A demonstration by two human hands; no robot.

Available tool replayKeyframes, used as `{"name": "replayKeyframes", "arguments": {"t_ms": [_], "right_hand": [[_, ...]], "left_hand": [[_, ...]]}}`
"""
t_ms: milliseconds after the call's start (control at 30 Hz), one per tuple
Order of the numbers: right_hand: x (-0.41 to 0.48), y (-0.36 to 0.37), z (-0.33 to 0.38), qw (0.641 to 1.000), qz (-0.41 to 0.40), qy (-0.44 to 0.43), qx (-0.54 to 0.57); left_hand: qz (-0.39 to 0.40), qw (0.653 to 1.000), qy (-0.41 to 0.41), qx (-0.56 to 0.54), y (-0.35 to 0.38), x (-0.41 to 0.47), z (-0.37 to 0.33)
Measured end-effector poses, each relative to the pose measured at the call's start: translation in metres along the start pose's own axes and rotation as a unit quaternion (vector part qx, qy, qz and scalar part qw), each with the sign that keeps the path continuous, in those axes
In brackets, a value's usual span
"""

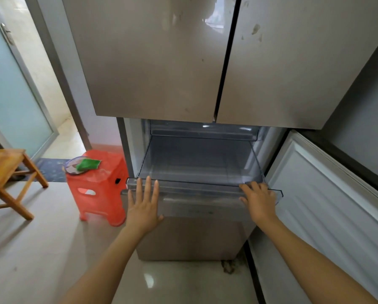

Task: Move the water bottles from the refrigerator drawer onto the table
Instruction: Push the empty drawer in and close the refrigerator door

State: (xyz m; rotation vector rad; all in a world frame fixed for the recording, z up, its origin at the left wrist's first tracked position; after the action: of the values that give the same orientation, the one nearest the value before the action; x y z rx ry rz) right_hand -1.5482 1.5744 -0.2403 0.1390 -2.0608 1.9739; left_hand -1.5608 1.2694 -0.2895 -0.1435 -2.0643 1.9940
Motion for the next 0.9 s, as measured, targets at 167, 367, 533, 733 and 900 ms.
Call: {"name": "replayKeyframes", "arguments": {"t_ms": [167,367,533,733,900], "right_hand": [[-0.006,0.0,0.005,0.997,0.022,0.066,0.034],[-0.014,0.005,0.01,0.994,0.085,0.05,-0.045],[-0.006,0.008,0.007,0.993,0.055,0.011,-0.106],[0.008,-0.001,-0.004,0.989,-0.015,-0.063,-0.136],[0.059,-0.002,-0.009,0.994,-0.022,-0.048,-0.093]], "left_hand": [[0.037,0.999,-0.007,0.013,-0.024,-0.001,-0.007],[-0.109,0.991,0.064,0.046,-0.048,0.023,0.018],[-0.158,0.986,0.056,-0.014,-0.044,0.035,0.017],[-0.212,0.971,0.055,-0.093,-0.028,0.039,0.026],[-0.206,0.971,0.017,-0.118,-0.034,0.081,0.02]]}}
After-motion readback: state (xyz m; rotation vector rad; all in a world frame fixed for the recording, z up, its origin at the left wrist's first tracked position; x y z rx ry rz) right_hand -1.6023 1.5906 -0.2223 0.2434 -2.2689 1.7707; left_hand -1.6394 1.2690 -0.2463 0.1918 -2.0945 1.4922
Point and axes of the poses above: each hand's wrist, its own x-axis towards the middle knuckle, its own y-axis out of the palm, z = x × y, the point moved 5 cm from there along x, towards the middle knuckle, and after that the axes turned 7 degrees about y, right-handed, at the moved point
